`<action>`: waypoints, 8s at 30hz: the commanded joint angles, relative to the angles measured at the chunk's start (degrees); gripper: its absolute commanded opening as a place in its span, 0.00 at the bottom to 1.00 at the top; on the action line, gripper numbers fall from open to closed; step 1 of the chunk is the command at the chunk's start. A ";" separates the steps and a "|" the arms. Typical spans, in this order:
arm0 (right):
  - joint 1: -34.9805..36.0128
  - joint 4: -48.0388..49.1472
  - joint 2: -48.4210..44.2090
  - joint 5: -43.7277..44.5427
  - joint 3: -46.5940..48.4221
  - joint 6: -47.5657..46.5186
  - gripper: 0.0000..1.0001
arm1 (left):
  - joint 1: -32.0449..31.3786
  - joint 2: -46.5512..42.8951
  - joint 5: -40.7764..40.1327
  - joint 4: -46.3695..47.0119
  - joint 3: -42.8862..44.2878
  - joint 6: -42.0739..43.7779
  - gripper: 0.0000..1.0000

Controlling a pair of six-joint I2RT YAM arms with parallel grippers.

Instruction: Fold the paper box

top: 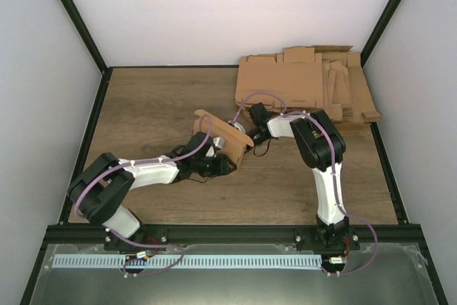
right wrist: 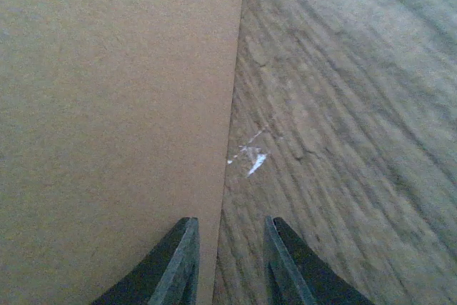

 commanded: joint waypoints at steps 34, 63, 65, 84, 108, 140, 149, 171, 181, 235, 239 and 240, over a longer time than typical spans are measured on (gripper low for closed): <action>-0.77 1.58 -8.14 10.95 -1.13 3.34 0.32 | -2.29 -11.46 -10.70 -8.78 -7.15 3.10 0.36; 0.96 -1.62 -11.85 12.66 0.68 2.72 0.34 | 15.72 -28.96 -16.75 -30.45 -0.42 15.43 0.40; 1.24 -1.92 -12.28 12.72 0.89 2.65 0.34 | 18.50 -29.36 -14.44 -29.29 -0.38 15.80 0.41; 4.23 -5.86 -17.10 14.13 3.71 3.75 0.35 | 28.70 -27.12 5.04 -15.85 0.76 10.48 0.59; 6.29 -8.81 -22.02 23.22 5.77 6.70 0.40 | 28.74 -20.55 9.86 -11.01 -1.51 8.57 0.41; 18.30 -19.32 -38.63 44.27 9.02 14.24 1.00 | 28.70 -37.63 -12.51 -29.27 8.12 20.79 0.53; 21.70 -23.73 -32.91 46.81 9.90 11.85 1.00 | 28.74 -36.85 -15.52 -31.58 10.91 23.55 0.61; 24.62 -27.41 -22.61 50.03 14.68 12.97 0.71 | 28.70 -37.13 -18.34 -33.02 12.65 25.93 1.00; 25.97 -30.99 -19.98 56.51 16.95 12.26 0.61 | 28.75 -36.70 -18.15 -32.94 12.56 26.09 0.99; 17.79 -34.72 -33.56 49.07 4.70 -37.92 0.39 | 28.33 -38.60 11.38 -30.50 6.13 33.34 0.92; 17.12 -33.94 -31.33 48.84 4.93 -37.70 0.36 | 28.02 -40.91 7.63 -32.52 4.73 38.60 0.91; 17.02 -34.11 -30.83 48.77 5.27 -37.73 0.36 | 28.01 -41.83 6.93 -31.88 4.29 38.75 0.91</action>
